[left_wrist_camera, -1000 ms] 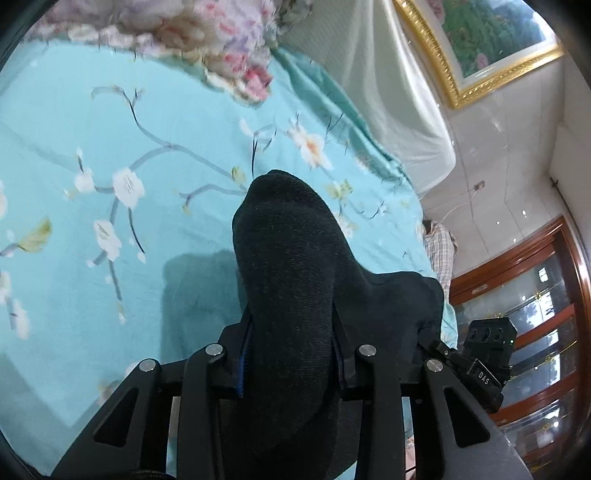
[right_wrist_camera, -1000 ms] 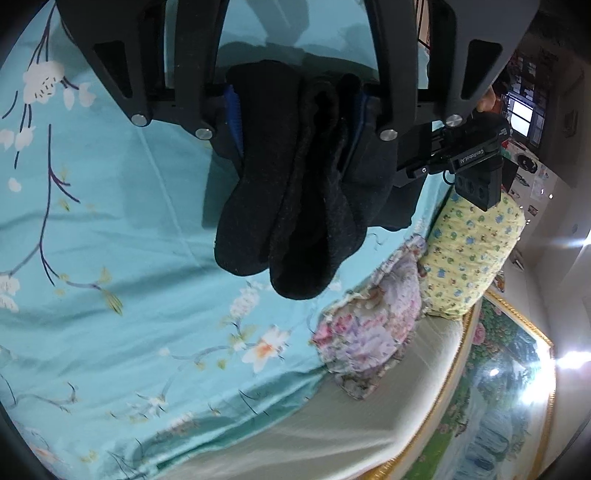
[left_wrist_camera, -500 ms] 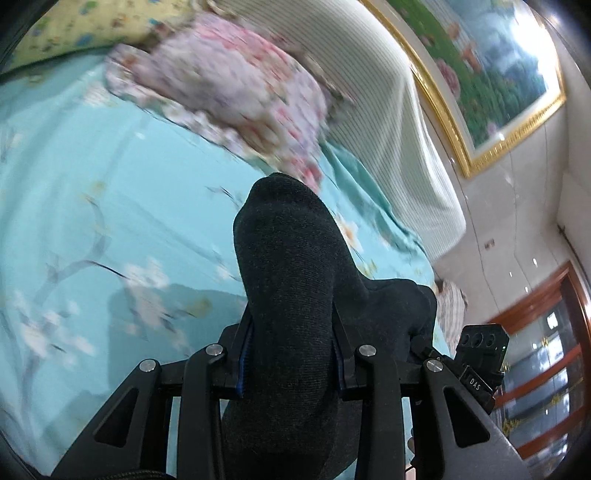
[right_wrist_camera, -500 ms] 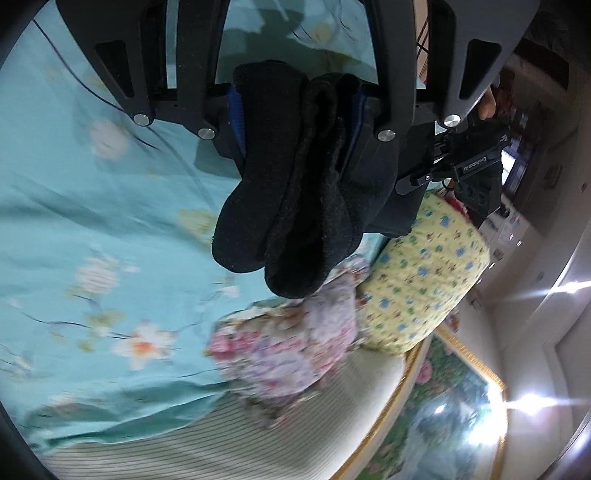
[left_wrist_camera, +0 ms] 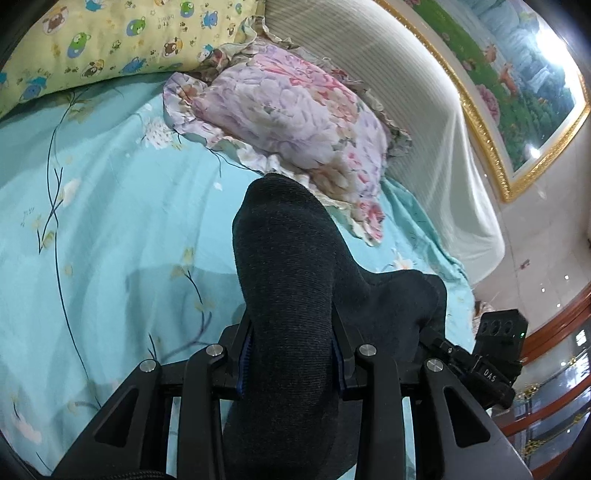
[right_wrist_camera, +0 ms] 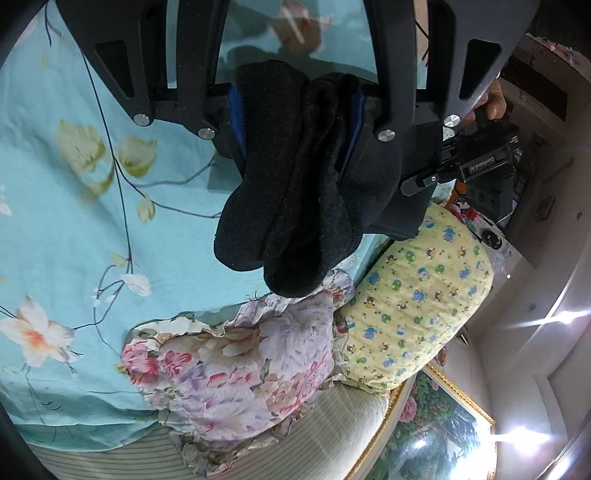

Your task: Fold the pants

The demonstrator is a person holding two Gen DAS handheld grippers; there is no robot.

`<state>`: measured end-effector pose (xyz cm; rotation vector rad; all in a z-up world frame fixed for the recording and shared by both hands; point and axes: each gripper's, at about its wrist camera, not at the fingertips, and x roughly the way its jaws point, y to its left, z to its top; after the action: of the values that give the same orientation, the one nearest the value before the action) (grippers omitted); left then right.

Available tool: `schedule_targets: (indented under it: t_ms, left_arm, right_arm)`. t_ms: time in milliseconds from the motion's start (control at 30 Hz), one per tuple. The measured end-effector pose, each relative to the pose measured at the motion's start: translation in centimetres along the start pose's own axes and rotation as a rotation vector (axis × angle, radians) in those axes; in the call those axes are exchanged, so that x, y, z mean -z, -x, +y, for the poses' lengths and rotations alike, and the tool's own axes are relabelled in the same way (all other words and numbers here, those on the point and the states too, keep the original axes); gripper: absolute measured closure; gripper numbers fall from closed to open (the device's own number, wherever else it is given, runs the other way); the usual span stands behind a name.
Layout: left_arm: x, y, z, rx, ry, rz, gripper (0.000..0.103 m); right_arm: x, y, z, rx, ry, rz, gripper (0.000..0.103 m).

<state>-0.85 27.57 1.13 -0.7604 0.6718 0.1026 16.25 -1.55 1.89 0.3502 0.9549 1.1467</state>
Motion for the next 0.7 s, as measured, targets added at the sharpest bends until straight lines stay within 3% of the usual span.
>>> schedule_targets:
  t_ms: [300,400,633,700]
  left_arm:
    - [-0.3,-2.2,1.4,-0.062,-0.014,0.018,0.068]
    - [0.1,-2.8,2.0,-0.086,-0.013,0.026,0.063]
    - [0.9,-3.0,1.3,-0.183,-0.075,0.011,0.05]
    - [1.0,-2.7,1.1,-0.197,-0.078,0.006,0.048]
  right_arm:
    - [-1.0,-2.9,-1.1,0.036,0.003,0.038,0.056]
    - [-0.6,-3.5,-1.2,0.094,0.041,0.052,0.051]
    - [-0.4,-3.8,-2.1,0.13,0.051,0.06,0.036]
    - [-0.5,-3.7,-2.0,0.137,0.059,0.061,0.036]
